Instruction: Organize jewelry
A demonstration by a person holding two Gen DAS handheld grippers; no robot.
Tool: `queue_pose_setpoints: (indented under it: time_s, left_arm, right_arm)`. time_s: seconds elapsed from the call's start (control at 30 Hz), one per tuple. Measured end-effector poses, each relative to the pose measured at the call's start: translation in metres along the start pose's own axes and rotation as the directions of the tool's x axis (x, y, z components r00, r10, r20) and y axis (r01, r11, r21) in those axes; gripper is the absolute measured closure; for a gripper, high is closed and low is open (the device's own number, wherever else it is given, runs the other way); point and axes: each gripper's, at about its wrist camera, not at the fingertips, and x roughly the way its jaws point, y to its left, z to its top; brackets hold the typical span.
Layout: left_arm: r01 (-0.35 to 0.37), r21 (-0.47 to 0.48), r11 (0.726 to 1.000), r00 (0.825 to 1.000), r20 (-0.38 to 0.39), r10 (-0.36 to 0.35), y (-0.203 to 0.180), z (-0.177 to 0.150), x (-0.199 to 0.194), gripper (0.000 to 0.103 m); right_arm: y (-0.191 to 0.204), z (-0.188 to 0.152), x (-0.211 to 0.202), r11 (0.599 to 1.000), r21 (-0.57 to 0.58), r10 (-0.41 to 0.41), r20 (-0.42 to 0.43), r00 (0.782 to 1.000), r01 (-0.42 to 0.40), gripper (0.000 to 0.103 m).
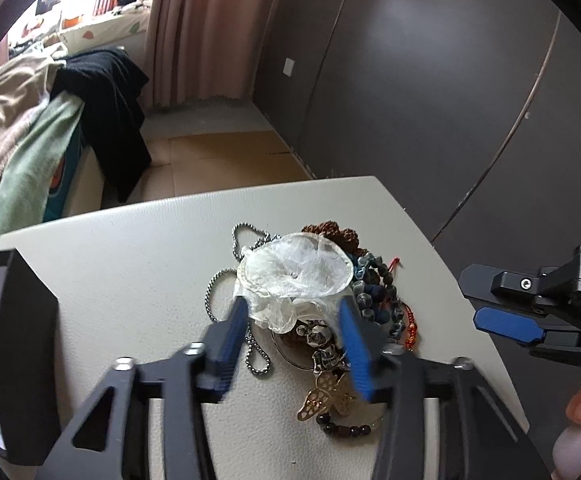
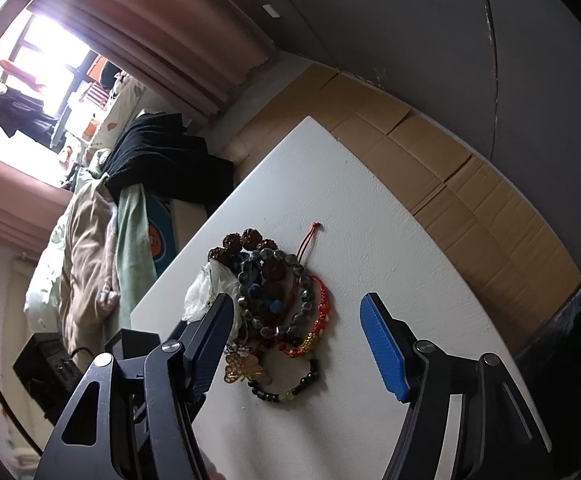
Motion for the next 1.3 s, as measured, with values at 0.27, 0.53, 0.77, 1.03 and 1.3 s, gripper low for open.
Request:
queue_pose_setpoints:
  time_s: [0.27,0.53,0.77,1.03,1.3]
  left_arm:
    - [0.047,-0.034,0.998,0.998,0.037,-0.045,0.01,0.004,-0.015,0.099]
    - [0.089,-0.056,0.994,0.994,0.074,-0.085,0.016,0.009,-0.039,0.1]
    - [0.113,-0.075,0.991,0.989,0.105,-0.105,0.029,0.011,-0.057,0.103]
    - [0.092,-0.101,0.991,0.993,0.077,-0.084,0.032,0.017,-0.056,0.102]
    - [0.104,-0.14,0.985,0.994,0.055,-0.097,0.036,0.018,-0.042,0.032]
  right_arm:
    - [0.005,0.0,0.011,1.0,-0.016,0.027,-0.031,0.999,-0.028,0.036]
    - [0.017,-0.004,0.027,0.997,-0.033,0.061,-0.075,0.995,-0.063,0.051]
    - [0.025,-0.006,0.041,0.997,-0.052,0.048,-0.095,0.994,-0.053,0.055]
    - [0.026,-0.009,0.049,0.996,-0.061,0.053,-0.107,0.993,-0.06,0.096]
    - [0.021,-0.004,0.037,0.995,-0.062,0.075,-0.074,0.994,-0.08,0.1]
